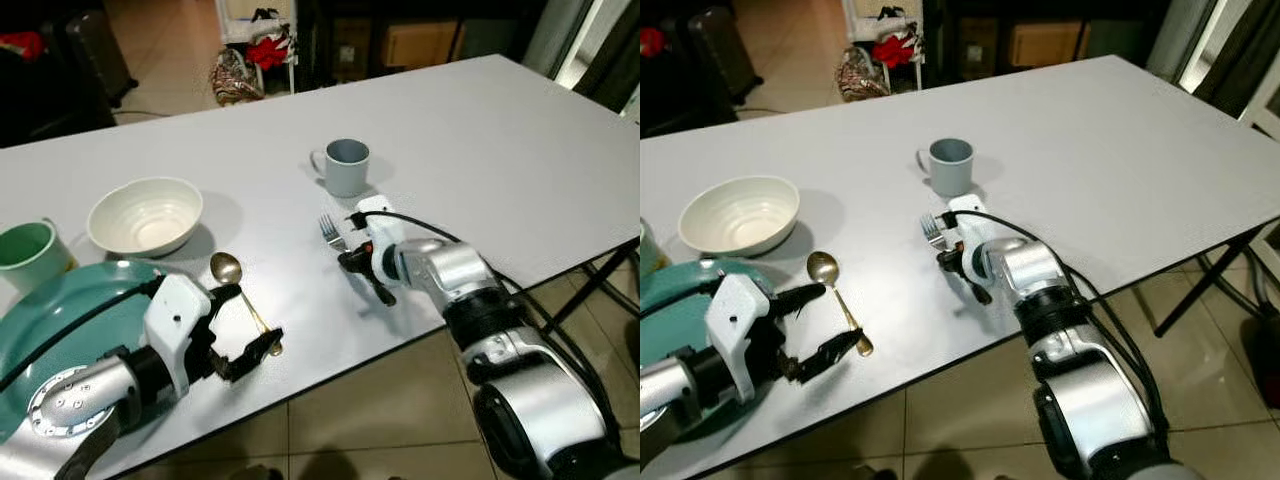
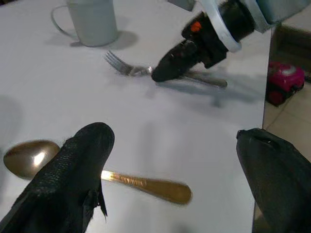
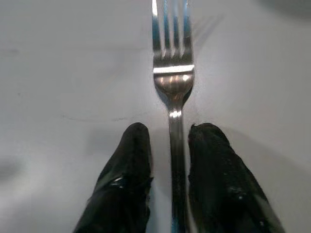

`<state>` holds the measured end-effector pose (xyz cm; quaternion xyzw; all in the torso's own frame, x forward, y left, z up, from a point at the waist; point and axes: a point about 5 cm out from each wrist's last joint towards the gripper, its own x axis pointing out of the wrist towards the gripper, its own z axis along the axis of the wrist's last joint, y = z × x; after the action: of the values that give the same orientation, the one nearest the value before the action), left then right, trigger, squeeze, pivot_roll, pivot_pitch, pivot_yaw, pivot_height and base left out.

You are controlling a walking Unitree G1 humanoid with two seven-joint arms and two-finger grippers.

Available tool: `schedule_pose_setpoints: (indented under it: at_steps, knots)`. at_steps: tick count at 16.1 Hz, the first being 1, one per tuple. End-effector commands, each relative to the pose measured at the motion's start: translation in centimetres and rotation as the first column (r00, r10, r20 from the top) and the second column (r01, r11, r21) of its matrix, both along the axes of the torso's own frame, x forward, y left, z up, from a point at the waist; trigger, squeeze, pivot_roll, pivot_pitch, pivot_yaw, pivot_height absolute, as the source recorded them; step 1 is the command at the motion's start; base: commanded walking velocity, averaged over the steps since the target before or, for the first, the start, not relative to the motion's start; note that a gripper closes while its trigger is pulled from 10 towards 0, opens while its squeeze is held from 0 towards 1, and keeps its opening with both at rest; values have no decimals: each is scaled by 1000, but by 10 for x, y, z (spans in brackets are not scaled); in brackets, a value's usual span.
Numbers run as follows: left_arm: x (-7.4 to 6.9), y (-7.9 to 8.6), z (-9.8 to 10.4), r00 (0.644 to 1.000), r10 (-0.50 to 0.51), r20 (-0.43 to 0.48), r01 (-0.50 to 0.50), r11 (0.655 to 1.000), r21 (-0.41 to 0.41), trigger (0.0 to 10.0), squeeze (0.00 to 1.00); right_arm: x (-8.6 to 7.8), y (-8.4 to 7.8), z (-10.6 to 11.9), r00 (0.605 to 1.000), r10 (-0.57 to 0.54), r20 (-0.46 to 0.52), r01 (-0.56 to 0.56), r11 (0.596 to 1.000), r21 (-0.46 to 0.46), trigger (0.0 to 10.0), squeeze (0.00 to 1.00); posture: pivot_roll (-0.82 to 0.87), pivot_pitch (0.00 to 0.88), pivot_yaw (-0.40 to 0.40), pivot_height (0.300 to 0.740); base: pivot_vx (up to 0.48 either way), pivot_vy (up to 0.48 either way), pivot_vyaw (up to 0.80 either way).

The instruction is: Setting the table

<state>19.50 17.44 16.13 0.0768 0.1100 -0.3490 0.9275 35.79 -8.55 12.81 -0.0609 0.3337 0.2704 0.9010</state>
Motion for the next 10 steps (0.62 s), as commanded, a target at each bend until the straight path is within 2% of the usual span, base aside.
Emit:
schedule_pose_setpoints:
  at_steps: [1, 2, 3, 5, 6, 7, 8, 9, 10]
  knots:
    - [2, 2, 7, 999, 16, 29, -16, 1000, -16, 10000, 0, 2, -5, 17, 999, -11, 46, 11, 1000, 10, 10000, 1000, -22, 46, 27, 740, 0, 0, 0]
    - [4, 2, 9, 999, 27, 41, -26, 999, -33, 10000, 0, 1, -7, 26, 997, -11, 73, 10, 1000, 7, 10000, 1000, -40, 35, 38, 740, 0, 0, 0]
    - [8, -1, 17, 996, 56, 64, -51, 997, -65, 10000, 0, -2, -13, 45, 992, -18, 124, 16, 1000, 16, 10000, 1000, -40, 35, 38, 740, 0, 0, 0]
    - [13, -4, 24, 992, 85, 94, -76, 993, -93, 10000, 0, -9, -16, 61, 987, -27, 159, 22, 999, 32, 10000, 1000, -48, 26, 43, 740, 0, 0, 0]
    - [21, -10, 34, 975, 168, 144, -149, 980, -132, 10000, 0, -21, -19, 76, 972, -28, 233, 15, 998, 59, 10000, 1000, -52, 15, 50, 740, 0, 0, 0]
    - [25, -11, 36, 959, 233, 161, -208, 966, -154, 10000, 0, -27, -20, 83, 954, -28, 297, 7, 997, 71, 10000, 1000, -52, 12, 52, 740, 0, 0, 0]
    - [28, -12, 38, 935, 309, 173, -277, 943, -187, 10000, 0, -37, -21, 89, 917, -32, 397, 0, 997, 80, 10000, 435, -52, 11, 53, 740, 0, 0, 0]
    - [28, -14, 38, 919, 352, 178, -315, 927, -203, 10000, 0, -50, -19, 93, 869, -89, 488, 13, 988, 156, 10000, 0, -54, 12, 53, 740, 0, 0, 0]
    - [30, -16, 37, 905, 383, 186, -347, 916, -201, 10000, 0, -64, -18, 92, 831, -106, 546, 10, 984, 177, 10000, 0, -53, 13, 54, 740, 0, 0, 0]
